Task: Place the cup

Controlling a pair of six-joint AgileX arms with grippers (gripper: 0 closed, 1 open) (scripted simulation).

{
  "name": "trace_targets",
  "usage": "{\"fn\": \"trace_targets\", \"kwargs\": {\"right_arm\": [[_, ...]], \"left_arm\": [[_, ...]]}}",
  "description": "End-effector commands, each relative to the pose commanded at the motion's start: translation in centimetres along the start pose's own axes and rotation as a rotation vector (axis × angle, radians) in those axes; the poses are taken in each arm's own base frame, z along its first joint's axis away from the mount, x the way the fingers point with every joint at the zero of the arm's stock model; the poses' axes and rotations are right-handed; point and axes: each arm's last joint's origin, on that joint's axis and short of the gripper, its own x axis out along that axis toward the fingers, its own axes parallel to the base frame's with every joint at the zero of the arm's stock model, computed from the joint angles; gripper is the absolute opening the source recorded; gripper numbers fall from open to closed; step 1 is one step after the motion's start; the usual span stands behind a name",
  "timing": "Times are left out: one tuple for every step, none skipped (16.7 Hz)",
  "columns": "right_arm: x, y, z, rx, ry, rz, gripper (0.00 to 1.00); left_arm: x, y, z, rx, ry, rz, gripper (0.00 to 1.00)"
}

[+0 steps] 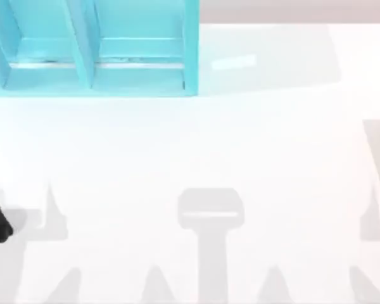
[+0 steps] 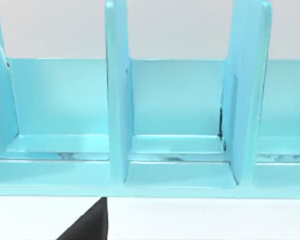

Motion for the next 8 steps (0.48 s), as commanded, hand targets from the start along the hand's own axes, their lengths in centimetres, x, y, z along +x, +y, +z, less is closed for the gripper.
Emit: {"fn": "trace_targets", "kwargs": {"right_arm": [[0.0, 0.0, 0.0, 0.0, 0.0, 0.0, 1.0], [0.0, 0.0, 0.0, 0.0, 0.0, 0.0, 1.0], [0.0, 0.0, 0.0, 0.0, 0.0, 0.0, 1.0], [0.0, 0.0, 0.0, 0.0, 0.0, 0.0, 1.0], [0.0, 0.0, 0.0, 0.0, 0.0, 0.0, 1.0], [0.0, 0.0, 0.0, 0.0, 0.0, 0.0, 1.0], [0.0, 0.0, 0.0, 0.0, 0.0, 0.0, 1.0], [0.0, 0.0, 0.0, 0.0, 0.0, 0.0, 1.0]], "left_arm": [[0.0, 0.0, 0.0, 0.0, 0.0, 0.0, 1.0], [0.0, 0.0, 0.0, 0.0, 0.001, 0.0, 1.0], [0.0, 0.0, 0.2, 0.001, 0.011, 0.002, 1.0], [0.0, 0.0, 0.6, 0.002, 0.03, 0.004, 1.0], [0.0, 0.1, 1.1, 0.003, 0.06, 0.007, 1.0], [0.1, 0.1, 1.8, 0.005, 0.097, 0.01, 1.0], [0.3, 0.1, 2.7, 0.008, 0.144, 0.012, 1.0], [0.5, 0.2, 3.7, 0.01, 0.201, 0.014, 1.0]]}}
